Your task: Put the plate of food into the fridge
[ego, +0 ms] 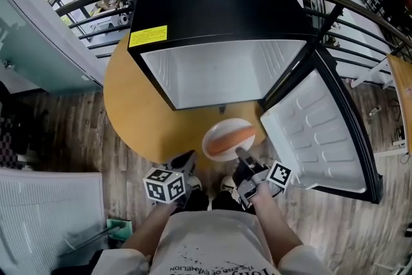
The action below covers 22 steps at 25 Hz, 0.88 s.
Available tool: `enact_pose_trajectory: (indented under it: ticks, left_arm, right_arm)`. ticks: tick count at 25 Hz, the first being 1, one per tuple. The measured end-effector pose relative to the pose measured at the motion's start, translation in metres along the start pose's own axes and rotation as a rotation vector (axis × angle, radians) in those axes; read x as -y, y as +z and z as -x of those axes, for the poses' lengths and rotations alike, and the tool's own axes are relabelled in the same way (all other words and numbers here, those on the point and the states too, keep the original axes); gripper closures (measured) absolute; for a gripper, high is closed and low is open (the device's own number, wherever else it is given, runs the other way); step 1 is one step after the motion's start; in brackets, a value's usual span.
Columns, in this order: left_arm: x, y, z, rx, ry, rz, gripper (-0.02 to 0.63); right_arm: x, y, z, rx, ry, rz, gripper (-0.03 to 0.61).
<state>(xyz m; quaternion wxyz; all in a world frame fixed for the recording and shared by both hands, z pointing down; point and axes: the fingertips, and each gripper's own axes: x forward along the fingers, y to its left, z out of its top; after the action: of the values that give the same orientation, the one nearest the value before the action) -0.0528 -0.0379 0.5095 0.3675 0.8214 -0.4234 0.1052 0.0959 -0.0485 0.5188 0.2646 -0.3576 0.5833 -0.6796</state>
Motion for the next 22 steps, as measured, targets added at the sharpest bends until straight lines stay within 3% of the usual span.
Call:
enact_pose_trajectory:
  ticks: [22]
  left_arm:
    - [-0.051, 0.012, -0.038, -0.058, -0.031, -0.008, 0.591]
  right_arm:
    - [0.025, 0.050, -0.109, 0.099, -0.027, -0.032, 0.545]
